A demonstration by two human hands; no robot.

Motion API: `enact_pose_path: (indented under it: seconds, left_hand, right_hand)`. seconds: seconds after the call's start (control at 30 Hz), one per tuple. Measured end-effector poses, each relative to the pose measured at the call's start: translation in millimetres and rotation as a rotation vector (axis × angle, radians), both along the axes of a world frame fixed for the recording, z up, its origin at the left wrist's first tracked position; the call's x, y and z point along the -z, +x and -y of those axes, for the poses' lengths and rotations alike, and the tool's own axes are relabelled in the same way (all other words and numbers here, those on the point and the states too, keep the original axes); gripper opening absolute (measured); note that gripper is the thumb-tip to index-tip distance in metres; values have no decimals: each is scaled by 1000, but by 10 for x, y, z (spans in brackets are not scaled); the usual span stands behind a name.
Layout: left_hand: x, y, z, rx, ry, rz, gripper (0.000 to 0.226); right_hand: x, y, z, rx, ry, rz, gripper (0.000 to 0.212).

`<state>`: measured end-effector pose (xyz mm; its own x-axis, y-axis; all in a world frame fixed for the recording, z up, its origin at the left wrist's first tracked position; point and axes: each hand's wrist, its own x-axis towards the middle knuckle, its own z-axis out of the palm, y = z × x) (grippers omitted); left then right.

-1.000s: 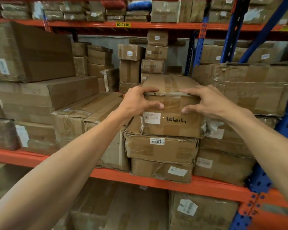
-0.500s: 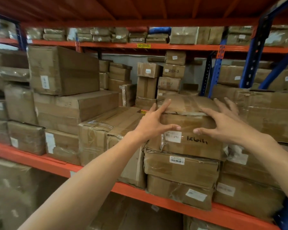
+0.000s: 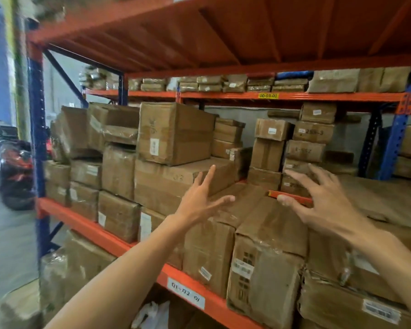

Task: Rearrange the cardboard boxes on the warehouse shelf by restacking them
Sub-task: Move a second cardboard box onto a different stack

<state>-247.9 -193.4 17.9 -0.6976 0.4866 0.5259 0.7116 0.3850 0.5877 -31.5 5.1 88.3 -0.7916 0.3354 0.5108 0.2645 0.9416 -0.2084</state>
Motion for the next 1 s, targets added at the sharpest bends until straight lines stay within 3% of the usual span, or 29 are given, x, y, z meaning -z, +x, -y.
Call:
enact_pose_path:
  seconds: [0.13,0.3,0.47,0.6,0.8,1.0]
  left_hand:
    - [-6,-715,578,-106,30,30,126]
    - [-203,-1616,1113,-155,61,50,139]
    - [-265,-2181,1291,-113,225,300,158]
    - [-357,-2436,1258,-80,246,335,171]
    - [-424,-2475,1066,-60,283,356,165]
    - [-457,-2493,899,-63,289,415,171]
  right_hand:
    - [-21,-852,364,-52,-17,38,80]
    - [-203,-2000,859,-110,-45,7,87]
    - [-578,-2753,1297,-187,-66,-22,94]
    - [-1023,-3189,1571,-153,7,-16,104]
    - [-1559,-3683,1799,-98,37,6,124]
    - [-1825,-4106,1798,-18,69,174,135]
